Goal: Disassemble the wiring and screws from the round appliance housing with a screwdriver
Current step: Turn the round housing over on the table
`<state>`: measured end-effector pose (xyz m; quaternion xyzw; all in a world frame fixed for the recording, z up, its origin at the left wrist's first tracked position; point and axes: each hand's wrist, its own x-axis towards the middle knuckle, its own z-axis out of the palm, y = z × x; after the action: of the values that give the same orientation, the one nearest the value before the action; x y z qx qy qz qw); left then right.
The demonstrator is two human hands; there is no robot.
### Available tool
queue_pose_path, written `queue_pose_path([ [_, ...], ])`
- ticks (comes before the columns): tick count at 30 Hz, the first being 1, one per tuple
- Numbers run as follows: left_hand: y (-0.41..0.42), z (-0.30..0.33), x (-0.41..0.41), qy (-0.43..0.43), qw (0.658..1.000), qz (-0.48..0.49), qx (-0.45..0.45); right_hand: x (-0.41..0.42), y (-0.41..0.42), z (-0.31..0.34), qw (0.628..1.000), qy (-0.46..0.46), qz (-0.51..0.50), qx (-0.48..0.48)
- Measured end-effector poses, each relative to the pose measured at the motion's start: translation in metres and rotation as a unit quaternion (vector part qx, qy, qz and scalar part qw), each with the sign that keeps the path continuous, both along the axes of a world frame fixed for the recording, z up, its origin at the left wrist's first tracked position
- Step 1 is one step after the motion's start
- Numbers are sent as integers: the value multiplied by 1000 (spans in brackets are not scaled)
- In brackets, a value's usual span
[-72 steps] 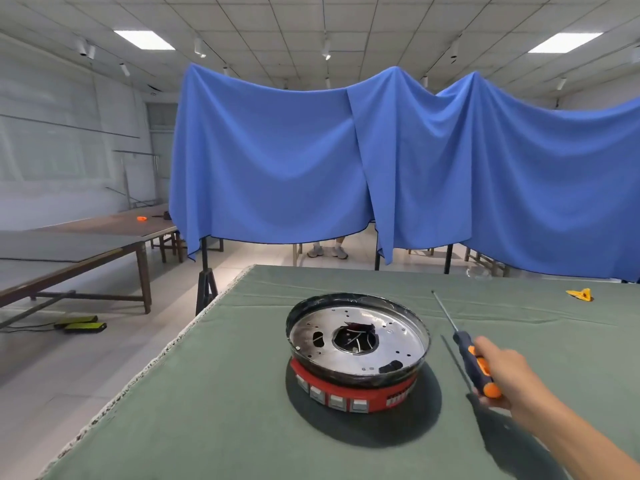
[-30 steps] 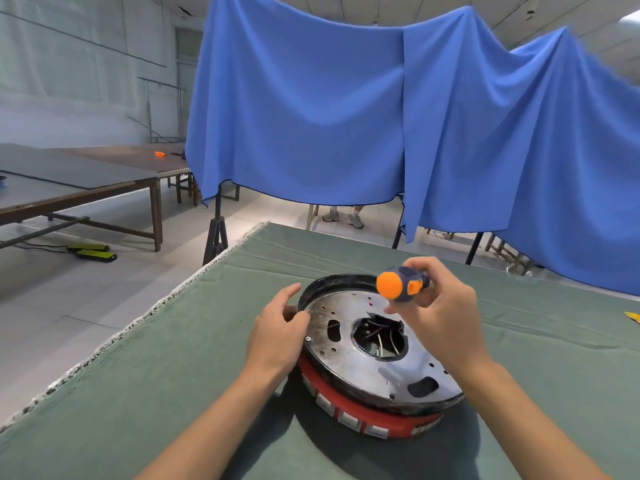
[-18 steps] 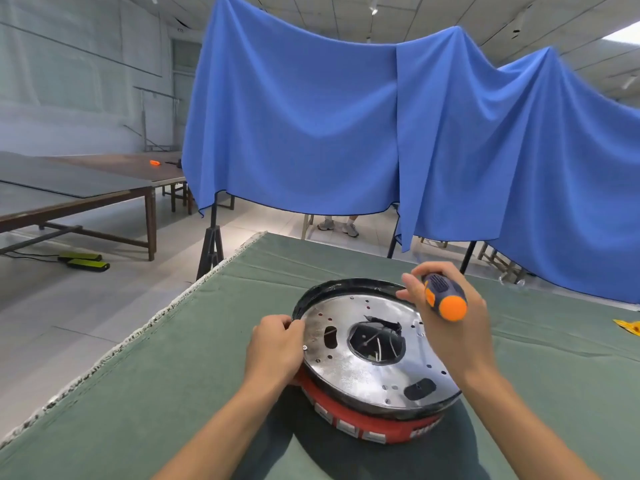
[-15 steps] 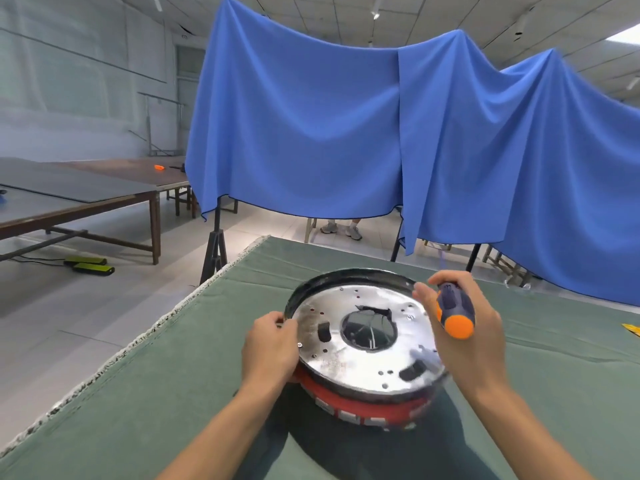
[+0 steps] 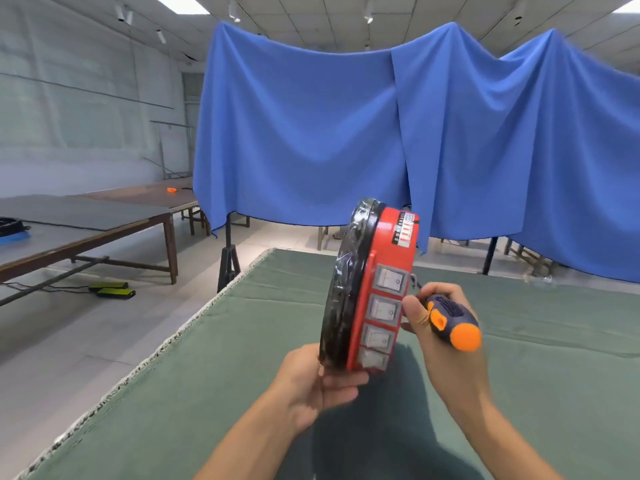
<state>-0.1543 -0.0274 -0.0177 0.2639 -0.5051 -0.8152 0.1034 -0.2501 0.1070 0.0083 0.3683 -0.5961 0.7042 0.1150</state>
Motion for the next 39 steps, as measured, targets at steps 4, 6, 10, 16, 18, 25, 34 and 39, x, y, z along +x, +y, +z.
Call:
queue_pose_path([
  [4, 3, -2, -11, -14, 999, -44, 19, 4, -5, -1, 999, 34, 9, 26],
  [6, 4, -2, -14, -15, 998, -67, 15, 6, -8, -1, 999, 17, 25, 29],
  [10, 1, -3, -16, -63, 990, -64, -106, 5, -6, 5, 999, 21, 27, 40],
  [16, -4, 10, -12, 31, 979, 128, -158, -15, -4, 1, 989, 58, 84, 102],
  [18, -4, 13, -8, 76, 971, 169, -150, -18, 0, -6, 972, 137, 46, 184],
  [25, -3, -14, -8, 43, 949, 146, -277, -17, -2, -25, 926, 154, 128, 320],
  [34, -2, -28, -16, -98, 917, 145, -357, -15, -2, -28, 957, 194, 74, 204],
  [39, 0, -31, -15, -98, 911, 124, -382, -13, 6, -12, 999, 37, -34, 11],
])
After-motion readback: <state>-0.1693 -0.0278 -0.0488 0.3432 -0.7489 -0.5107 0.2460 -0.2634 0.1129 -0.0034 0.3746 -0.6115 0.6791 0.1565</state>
